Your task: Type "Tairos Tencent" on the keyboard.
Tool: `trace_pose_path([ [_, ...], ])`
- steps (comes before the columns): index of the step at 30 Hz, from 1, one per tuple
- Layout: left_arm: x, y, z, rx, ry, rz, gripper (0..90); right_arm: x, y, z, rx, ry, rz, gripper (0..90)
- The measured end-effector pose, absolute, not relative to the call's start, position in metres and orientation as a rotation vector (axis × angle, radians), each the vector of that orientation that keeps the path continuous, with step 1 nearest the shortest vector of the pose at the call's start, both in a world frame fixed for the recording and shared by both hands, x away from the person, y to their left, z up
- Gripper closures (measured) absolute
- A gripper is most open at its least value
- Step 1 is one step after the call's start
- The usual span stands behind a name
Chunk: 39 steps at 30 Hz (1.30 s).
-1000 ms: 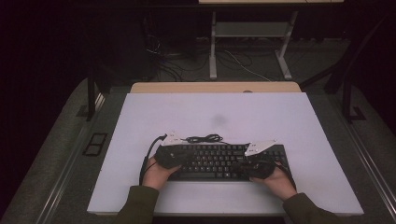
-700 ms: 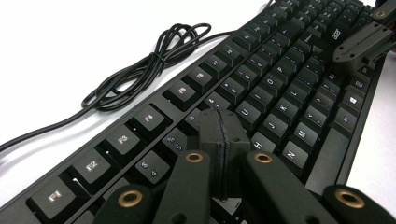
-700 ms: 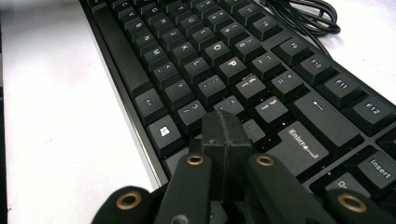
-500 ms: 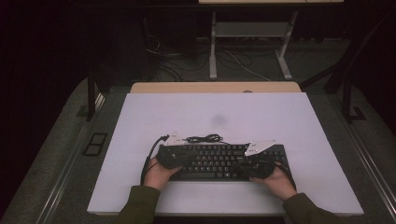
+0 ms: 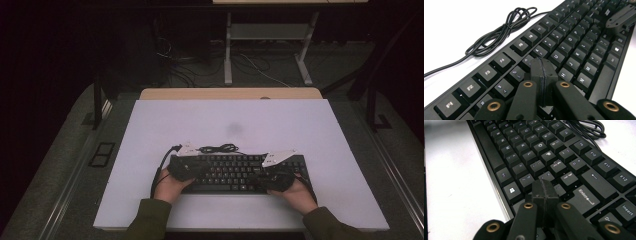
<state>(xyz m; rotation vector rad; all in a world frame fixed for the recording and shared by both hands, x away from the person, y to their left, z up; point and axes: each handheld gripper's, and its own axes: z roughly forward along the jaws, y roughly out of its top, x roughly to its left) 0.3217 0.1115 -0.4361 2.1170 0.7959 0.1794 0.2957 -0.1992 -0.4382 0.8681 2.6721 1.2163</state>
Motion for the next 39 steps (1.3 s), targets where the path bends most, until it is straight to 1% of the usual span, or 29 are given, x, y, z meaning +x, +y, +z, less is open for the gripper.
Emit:
trace_pose_path([
  [5, 0.320, 0.114, -0.433, 2.086, 0.786, 0.161, 88.3, 0.296, -0.199, -0.438, 0.869, 2.673, 1.218, 89.3],
  [7, 0.319, 0.116, -0.431, 2.077, 0.779, 0.158, 84.1, 0.296, -0.199, -0.438, 0.870, 2.673, 1.219, 89.3],
  [9, 0.318, 0.118, -0.430, 2.069, 0.772, 0.159, 78.1, 0.296, -0.200, -0.439, 0.871, 2.672, 1.222, 89.3],
  [14, 0.316, 0.123, -0.429, 2.053, 0.760, 0.163, 66.6, 0.296, -0.200, -0.439, 0.873, 2.670, 1.222, 89.3],
  [19, 0.312, 0.127, -0.429, 2.051, 0.737, 0.181, 51.9, 0.296, -0.200, -0.439, 0.874, 2.670, 1.224, 89.3],
  [25, 0.308, 0.134, -0.429, 2.049, 0.714, 0.206, 38.6, 0.296, -0.200, -0.439, 0.874, 2.672, 1.225, 89.3],
  [27, 0.306, 0.136, -0.429, 2.048, 0.709, 0.215, 32.1, 0.296, -0.200, -0.439, 0.876, 2.672, 1.226, 89.3],
  [29, 0.304, 0.138, -0.430, 2.048, 0.725, 0.240, 19.9, 0.296, -0.200, -0.439, 0.875, 2.671, 1.226, 89.3],
  [30, 0.304, 0.138, -0.430, 2.048, 0.725, 0.240, 17.3, 0.296, -0.200, -0.439, 0.875, 2.671, 1.226, 89.4],
  [32, 0.302, 0.141, -0.430, 2.052, 0.725, 0.253, 14.9, 0.296, -0.200, -0.439, 0.877, 2.673, 1.226, 89.4],
  [39, 0.302, 0.145, -0.431, 2.032, 0.742, 0.242, 14.7, 0.296, -0.202, -0.435, 0.887, 2.659, 1.256, 89.3],
])
